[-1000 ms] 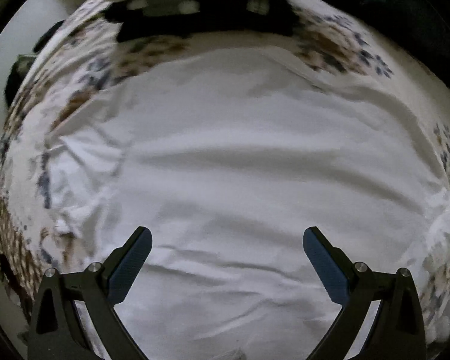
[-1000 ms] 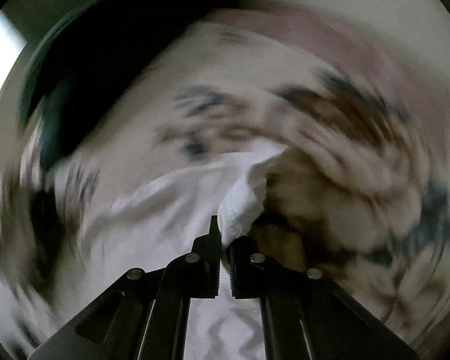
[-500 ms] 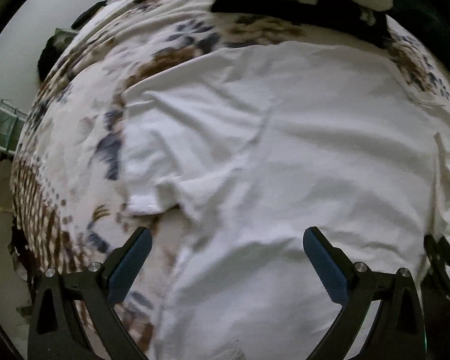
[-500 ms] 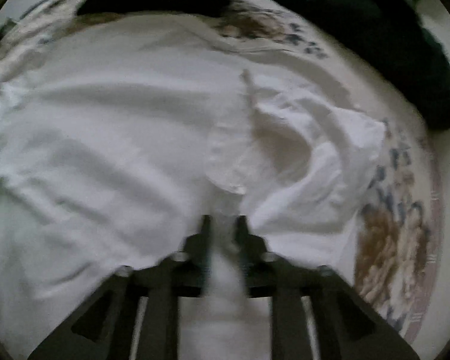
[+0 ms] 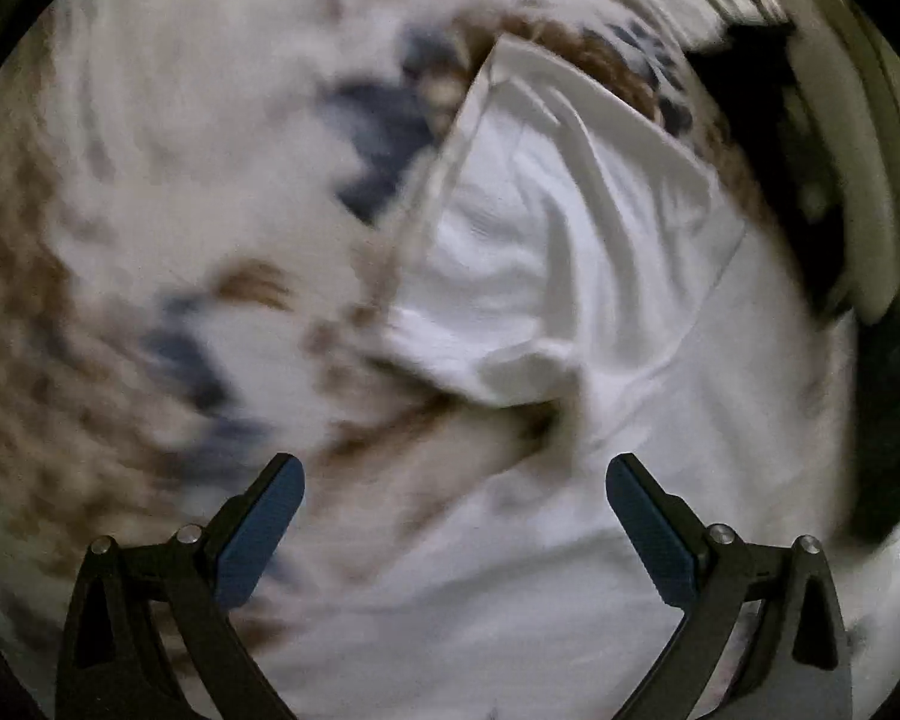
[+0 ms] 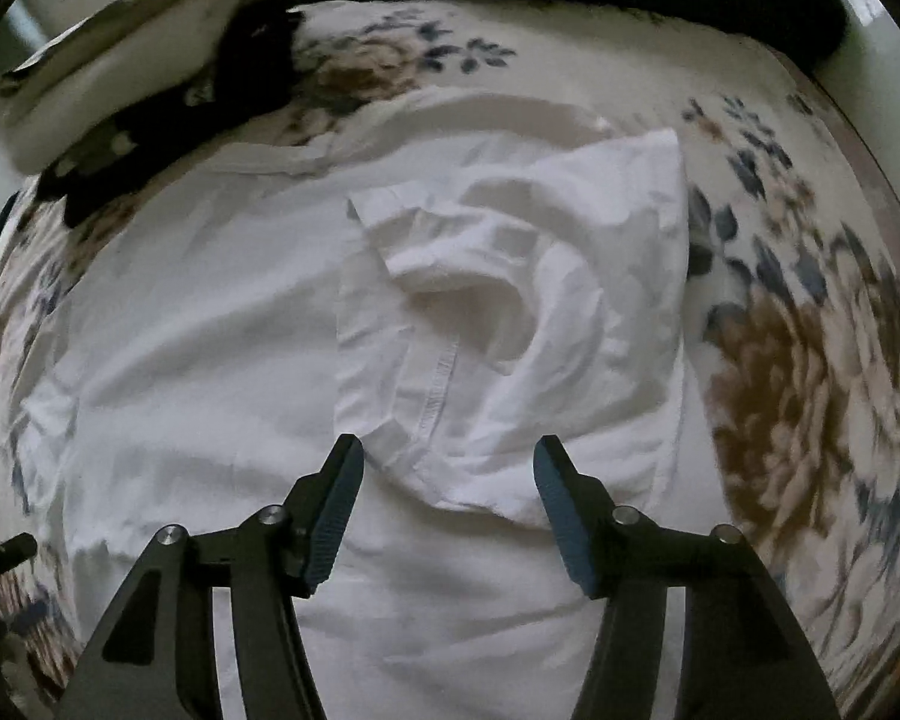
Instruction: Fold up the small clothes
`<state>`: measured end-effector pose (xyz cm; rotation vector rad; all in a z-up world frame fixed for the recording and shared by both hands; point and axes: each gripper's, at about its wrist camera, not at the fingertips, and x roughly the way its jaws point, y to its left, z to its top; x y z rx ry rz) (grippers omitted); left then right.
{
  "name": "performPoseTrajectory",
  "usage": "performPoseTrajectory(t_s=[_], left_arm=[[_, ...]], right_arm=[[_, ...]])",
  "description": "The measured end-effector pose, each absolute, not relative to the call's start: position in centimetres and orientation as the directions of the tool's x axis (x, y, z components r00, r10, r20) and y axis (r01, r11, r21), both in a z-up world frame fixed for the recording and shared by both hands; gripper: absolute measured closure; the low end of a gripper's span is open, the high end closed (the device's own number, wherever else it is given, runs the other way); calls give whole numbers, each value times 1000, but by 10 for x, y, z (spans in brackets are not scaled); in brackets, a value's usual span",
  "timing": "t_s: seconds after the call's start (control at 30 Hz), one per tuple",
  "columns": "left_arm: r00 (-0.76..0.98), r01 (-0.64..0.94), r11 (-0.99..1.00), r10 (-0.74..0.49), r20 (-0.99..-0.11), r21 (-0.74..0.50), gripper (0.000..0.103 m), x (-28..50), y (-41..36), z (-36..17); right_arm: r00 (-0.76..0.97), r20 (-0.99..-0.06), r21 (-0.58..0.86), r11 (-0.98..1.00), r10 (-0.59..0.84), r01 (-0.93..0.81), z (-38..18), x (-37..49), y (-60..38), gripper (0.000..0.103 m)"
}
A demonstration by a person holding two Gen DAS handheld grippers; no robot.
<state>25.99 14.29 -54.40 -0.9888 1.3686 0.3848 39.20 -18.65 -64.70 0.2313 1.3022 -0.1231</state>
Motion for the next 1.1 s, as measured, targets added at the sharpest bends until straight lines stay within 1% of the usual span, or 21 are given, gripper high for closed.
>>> performPoseTrajectory(t_s=[0.07,0.13,0.2,0.23,0.3,0.33,0.37,0.43,0.5,0.57,0.63,0.7,0.77,0.8,0.83,0.9,0.97,1.0,1.03,1.07,1.1], left_arm=[[316,-786,399,-399,-861,-473,0,265,150,-560],[372,-807,304,-404,-835,-507,1,270,155,-570],[421,-825,218,-379,-824,-522,8,275,159,-576],[440,-834,181,-352,-826,-521,20,277,162,-578],[478,-830,151,-306,-823,-538,58,279,161,-574],[492,-818,178,-274,-826,-547,102,284,160,-570],[487,-814,214,-258,-835,-540,99,290,162,-566],[490,-792,310,-193,-850,-526,99,301,161,-550],[505,-725,476,-123,-854,-497,99,318,150,-527],[525,-612,668,-56,-849,-423,99,339,127,-503],[554,-469,808,-45,-832,-356,99,349,101,-488],[562,-301,909,-73,-824,-286,99,362,60,-479],[531,-130,959,-147,-835,-252,98,367,13,-484],[508,-77,968,-167,-845,-238,98,371,-3,-489],[473,-8,974,-194,-859,-224,95,371,-21,-497],[365,107,965,-264,-893,-241,94,369,-49,-518],[249,146,948,-312,-917,-283,93,366,-57,-536],[235,139,944,-325,-916,-299,81,363,-56,-535],[224,125,937,-347,-911,-326,57,360,-51,-533],[218,101,932,-361,-907,-347,25,356,-41,-528],[223,77,931,-364,-904,-356,14,353,-31,-522]], right_arm=[[255,-966,115,960,47,257,-649,389,-184,42],[251,-967,124,951,51,283,-648,384,-182,42],[248,-968,123,946,47,301,-646,382,-183,42],[248,-968,123,943,45,309,-645,381,-184,42],[249,-968,118,939,36,322,-643,376,-184,42],[248,-968,115,938,32,327,-641,372,-185,42],[247,-969,112,937,28,330,-640,371,-186,42],[244,-969,106,936,22,337,-639,366,-190,42],[242,-970,103,934,19,342,-638,364,-195,42],[240,-971,95,932,8,351,-638,360,-202,42],[236,-972,91,926,3,365,-639,357,-211,42],[232,-973,91,920,0,380,-642,356,-219,42],[226,-974,86,915,-5,395,-644,352,-228,42],[223,-975,84,912,-8,401,-644,350,-231,42],[218,-976,83,910,-9,407,-644,348,-235,42],[214,-977,87,904,-6,419,-643,346,-241,42],[216,-976,98,899,4,427,-641,345,-246,42],[219,-976,113,896,18,430,-639,345,-248,42],[225,-974,134,892,37,431,-637,345,-250,42],[230,-972,148,891,51,429,-634,347,-249,42],[236,-970,164,890,66,424,-631,348,-248,42]])
